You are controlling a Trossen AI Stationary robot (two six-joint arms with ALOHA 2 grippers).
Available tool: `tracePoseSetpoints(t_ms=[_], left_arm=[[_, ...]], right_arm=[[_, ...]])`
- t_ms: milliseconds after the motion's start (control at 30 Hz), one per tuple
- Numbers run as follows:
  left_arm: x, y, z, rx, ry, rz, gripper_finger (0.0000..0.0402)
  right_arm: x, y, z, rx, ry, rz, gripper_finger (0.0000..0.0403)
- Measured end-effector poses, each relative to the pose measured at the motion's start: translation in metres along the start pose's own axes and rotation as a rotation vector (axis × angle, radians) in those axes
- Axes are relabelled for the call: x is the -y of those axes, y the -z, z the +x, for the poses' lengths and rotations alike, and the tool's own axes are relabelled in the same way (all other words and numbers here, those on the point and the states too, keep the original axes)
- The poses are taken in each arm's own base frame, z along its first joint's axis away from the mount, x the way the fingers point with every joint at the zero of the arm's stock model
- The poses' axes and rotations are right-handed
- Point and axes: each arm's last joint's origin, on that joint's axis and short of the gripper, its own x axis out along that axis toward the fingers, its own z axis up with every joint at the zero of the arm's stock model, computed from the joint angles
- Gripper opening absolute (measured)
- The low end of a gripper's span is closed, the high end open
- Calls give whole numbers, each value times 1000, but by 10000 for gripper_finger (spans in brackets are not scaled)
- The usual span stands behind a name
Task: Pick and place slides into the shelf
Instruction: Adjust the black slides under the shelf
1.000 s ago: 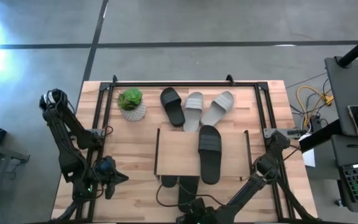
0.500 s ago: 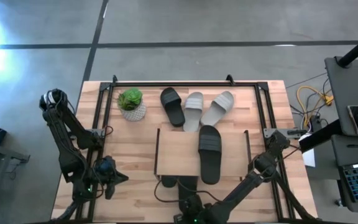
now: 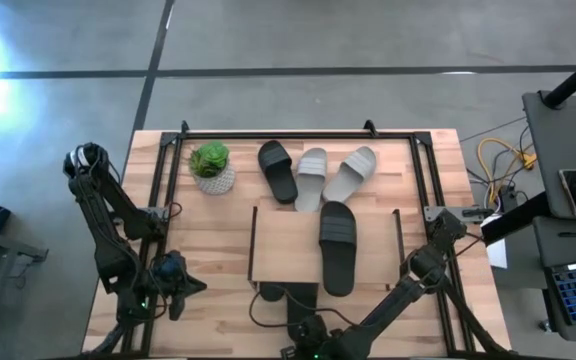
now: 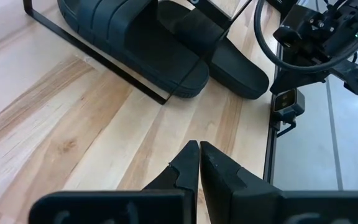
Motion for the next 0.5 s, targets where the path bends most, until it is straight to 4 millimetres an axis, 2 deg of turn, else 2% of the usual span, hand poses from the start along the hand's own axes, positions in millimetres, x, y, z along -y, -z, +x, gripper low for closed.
tracePoseSetpoints(t_ms=[233, 500], left_arm=[[-1, 0, 0, 0, -6, 6, 0], [-2, 0, 0, 0, -20, 18, 0]], right_arm=[[3, -4, 3, 25, 41, -5, 11], [8, -26, 13, 139, 136, 16, 11]])
